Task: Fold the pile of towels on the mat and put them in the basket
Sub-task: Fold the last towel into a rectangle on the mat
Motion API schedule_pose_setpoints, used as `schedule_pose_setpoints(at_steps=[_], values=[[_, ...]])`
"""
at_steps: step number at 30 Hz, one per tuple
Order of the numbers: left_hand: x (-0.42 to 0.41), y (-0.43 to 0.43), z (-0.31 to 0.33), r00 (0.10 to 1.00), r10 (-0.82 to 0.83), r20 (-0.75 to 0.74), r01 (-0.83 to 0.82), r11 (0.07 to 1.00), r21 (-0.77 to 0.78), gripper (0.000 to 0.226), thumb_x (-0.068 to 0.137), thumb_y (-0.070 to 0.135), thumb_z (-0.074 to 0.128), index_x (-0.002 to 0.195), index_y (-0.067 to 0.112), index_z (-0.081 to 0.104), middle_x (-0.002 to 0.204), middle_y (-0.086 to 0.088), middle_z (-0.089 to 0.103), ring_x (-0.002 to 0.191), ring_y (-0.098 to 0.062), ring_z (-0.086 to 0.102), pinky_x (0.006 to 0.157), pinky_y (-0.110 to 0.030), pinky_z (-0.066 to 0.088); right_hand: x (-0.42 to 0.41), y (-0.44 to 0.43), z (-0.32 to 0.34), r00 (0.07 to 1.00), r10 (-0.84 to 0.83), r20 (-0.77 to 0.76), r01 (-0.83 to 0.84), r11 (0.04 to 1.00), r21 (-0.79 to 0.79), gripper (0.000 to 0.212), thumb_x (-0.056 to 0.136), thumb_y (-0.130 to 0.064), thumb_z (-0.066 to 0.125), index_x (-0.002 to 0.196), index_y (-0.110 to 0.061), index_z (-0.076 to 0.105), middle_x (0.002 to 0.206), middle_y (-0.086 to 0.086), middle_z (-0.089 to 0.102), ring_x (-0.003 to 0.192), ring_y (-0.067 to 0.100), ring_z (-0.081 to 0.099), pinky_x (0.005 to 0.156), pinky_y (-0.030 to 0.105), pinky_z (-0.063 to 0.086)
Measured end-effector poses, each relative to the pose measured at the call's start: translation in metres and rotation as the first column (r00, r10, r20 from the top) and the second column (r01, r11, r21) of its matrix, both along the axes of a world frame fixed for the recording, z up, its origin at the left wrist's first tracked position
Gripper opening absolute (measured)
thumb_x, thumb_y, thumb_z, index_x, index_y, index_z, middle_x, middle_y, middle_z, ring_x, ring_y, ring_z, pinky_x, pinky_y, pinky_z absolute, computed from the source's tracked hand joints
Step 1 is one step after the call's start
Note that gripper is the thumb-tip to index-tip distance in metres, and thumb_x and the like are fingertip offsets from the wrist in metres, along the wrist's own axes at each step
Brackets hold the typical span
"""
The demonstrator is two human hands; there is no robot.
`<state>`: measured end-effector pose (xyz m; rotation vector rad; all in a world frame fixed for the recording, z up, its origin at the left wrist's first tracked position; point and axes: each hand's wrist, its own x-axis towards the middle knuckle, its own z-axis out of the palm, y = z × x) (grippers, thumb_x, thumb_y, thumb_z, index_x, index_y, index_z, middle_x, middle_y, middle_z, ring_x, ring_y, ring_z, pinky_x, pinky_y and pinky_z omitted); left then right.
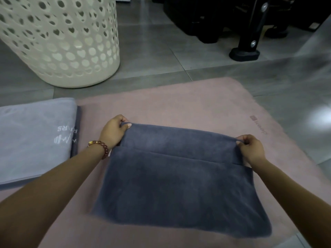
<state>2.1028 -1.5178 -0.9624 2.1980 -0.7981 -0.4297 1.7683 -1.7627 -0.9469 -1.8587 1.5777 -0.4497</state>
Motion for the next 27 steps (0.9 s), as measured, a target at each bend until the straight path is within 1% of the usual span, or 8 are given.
schedule_pose_setpoints(at_steps=[7, 11, 15, 17, 19, 21, 24, 27], values=[[-0.008, 0.0, -0.012, 0.93, -0.015, 0.368, -0.005, 0.999, 0.054, 0.011, 0.091, 0.023, 0.055, 0.091, 0.012, 0.056, 0.095, -0.009, 0.062, 0.085, -0.032, 0.058, 0.072, -0.038, 0.045, 0.001, -0.003, -0.011, 0.981, -0.151, 0.121, 0.142, 0.987, 0.077, 0.01, 0.09, -0.01, 0.056, 0.099, -0.008, 0.061, 0.091, 0.01, 0.059, 0.084, 0.024, 0.051, 0.07, 0.032, 0.044], [0.009, 0.013, -0.013, 0.931, 0.161, 0.327, -0.174, 0.985, 0.012, 0.008, 0.084, 0.01, 0.059, 0.091, 0.011, 0.061, 0.097, -0.011, 0.061, 0.091, -0.034, 0.058, 0.076, -0.04, 0.047, 0.007, 0.006, -0.009, 0.985, -0.174, 0.02, 0.174, 0.985, 0.004, 0.018, 0.089, -0.011, 0.058, 0.107, -0.006, 0.058, 0.111, 0.019, 0.057, 0.095, 0.034, 0.055, 0.081, 0.036, 0.044], [-0.004, 0.008, -0.001, 0.814, -0.218, 0.538, 0.278, 0.96, -0.03, 0.034, 0.093, 0.031, 0.04, 0.106, 0.012, 0.066, 0.115, -0.011, 0.062, 0.109, -0.032, 0.056, 0.093, -0.044, 0.043, 0.024, 0.047, -0.005, 0.935, 0.247, -0.256, -0.339, 0.834, -0.436, 0.04, 0.091, -0.026, 0.046, 0.128, -0.011, 0.052, 0.133, 0.016, 0.046, 0.121, 0.036, 0.044, 0.1, 0.043, 0.034], [-0.025, 0.001, 0.006, 0.689, -0.544, 0.478, 0.526, 0.83, 0.186, 0.063, 0.093, 0.055, 0.017, 0.131, 0.02, 0.054, 0.142, -0.002, 0.046, 0.133, -0.017, 0.038, 0.109, -0.041, 0.027, 0.032, 0.063, -0.009, 0.717, 0.572, -0.399, -0.693, 0.65, -0.313, 0.058, 0.092, -0.05, 0.027, 0.141, -0.021, 0.04, 0.148, 0.006, 0.037, 0.136, 0.026, 0.034, 0.11, 0.038, 0.026], [-0.028, 0.001, -0.002, 0.632, -0.695, 0.343, 0.571, 0.717, 0.4, 0.09, 0.079, 0.074, -0.011, 0.147, 0.028, 0.025, 0.155, 0.006, 0.018, 0.141, -0.007, 0.012, 0.115, -0.037, 0.007, 0.029, 0.065, -0.016, 0.519, 0.682, -0.515, -0.823, 0.561, -0.086, 0.079, 0.083, -0.073, 0.002, 0.149, -0.033, 0.013, 0.158, -0.006, 0.014, 0.145, 0.018, 0.013, 0.116, 0.032, 0.007], [-0.019, 0.005, -0.014, 0.642, -0.693, 0.328, 0.493, 0.701, 0.516, 0.098, 0.069, 0.08, -0.018, 0.149, 0.031, 0.007, 0.158, 0.006, 0.006, 0.145, -0.012, 0.004, 0.115, -0.036, 0.001, 0.015, 0.052, -0.022, 0.559, 0.603, -0.569, -0.746, 0.666, -0.028, 0.083, 0.076, -0.079, -0.005, 0.148, -0.038, -0.002, 0.158, -0.01, 0.002, 0.146, 0.017, 0.003, 0.116, 0.031, -0.001], [-0.013, 0.007, -0.013, 0.728, -0.629, 0.273, 0.436, 0.732, 0.524, 0.091, 0.071, 0.074, -0.003, 0.15, 0.028, 0.005, 0.159, 0.004, 0.003, 0.146, -0.016, 0.003, 0.116, -0.038, 0.002, -0.01, 0.034, -0.016, 0.694, 0.446, -0.565, -0.564, 0.825, -0.042, 0.065, 0.093, -0.061, 0.017, 0.15, -0.031, 0.009, 0.159, -0.005, 0.008, 0.146, 0.019, 0.01, 0.117, 0.035, 0.008], [-0.02, 0.017, -0.004, 0.702, -0.618, 0.354, 0.491, 0.78, 0.388, 0.077, 0.08, 0.065, 0.018, 0.139, 0.022, 0.042, 0.157, -0.004, 0.019, 0.142, -0.02, 0.023, 0.114, -0.04, 0.014, -0.028, 0.043, -0.001, 0.749, 0.44, -0.495, -0.598, 0.771, -0.22, 0.066, 0.086, -0.059, 0.025, 0.133, -0.02, 0.049, 0.143, 0.004, 0.042, 0.131, 0.025, 0.038, 0.108, 0.038, 0.027]])
